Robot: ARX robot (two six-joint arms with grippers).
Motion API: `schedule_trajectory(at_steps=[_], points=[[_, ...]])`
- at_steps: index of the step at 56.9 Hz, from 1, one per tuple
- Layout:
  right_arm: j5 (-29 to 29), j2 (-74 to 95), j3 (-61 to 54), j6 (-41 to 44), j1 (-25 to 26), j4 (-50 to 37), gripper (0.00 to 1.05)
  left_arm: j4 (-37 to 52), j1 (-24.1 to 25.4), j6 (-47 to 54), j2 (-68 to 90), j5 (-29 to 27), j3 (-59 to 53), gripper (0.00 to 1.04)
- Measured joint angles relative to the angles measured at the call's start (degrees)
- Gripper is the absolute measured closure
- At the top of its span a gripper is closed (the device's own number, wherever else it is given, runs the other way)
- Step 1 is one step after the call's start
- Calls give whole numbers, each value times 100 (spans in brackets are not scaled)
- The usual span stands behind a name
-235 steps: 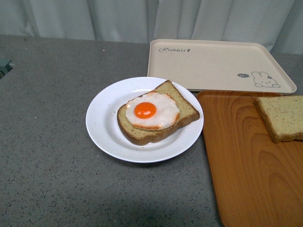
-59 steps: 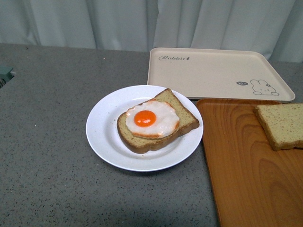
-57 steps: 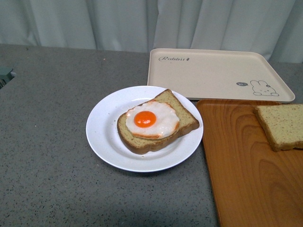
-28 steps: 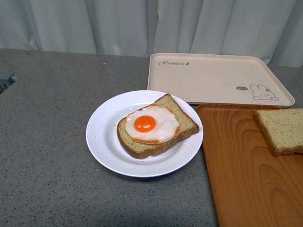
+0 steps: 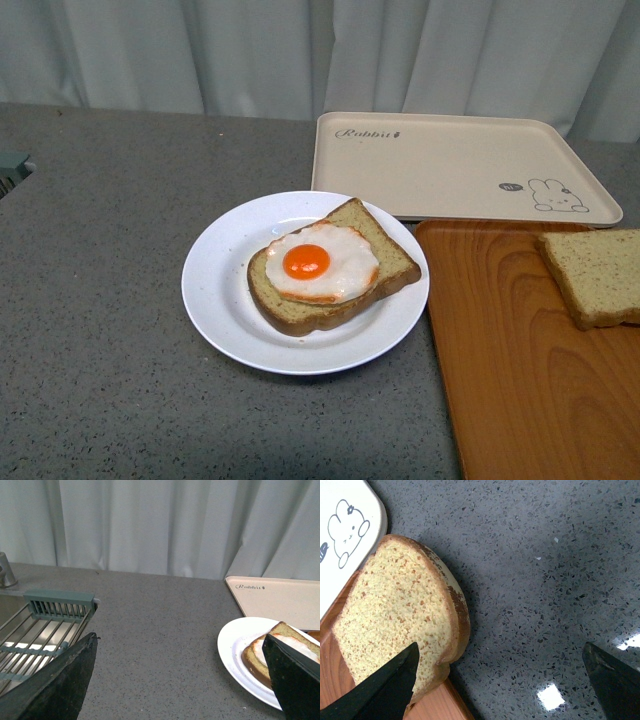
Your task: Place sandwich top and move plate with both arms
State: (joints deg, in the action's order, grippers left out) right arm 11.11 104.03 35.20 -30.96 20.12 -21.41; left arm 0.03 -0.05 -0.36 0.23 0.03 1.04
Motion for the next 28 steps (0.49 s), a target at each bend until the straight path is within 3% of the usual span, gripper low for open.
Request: schedule_trajectory(at_steps=[28], points=[[35,271,92,-234,-173,-302,9,0,0,0,0,0,0,6]])
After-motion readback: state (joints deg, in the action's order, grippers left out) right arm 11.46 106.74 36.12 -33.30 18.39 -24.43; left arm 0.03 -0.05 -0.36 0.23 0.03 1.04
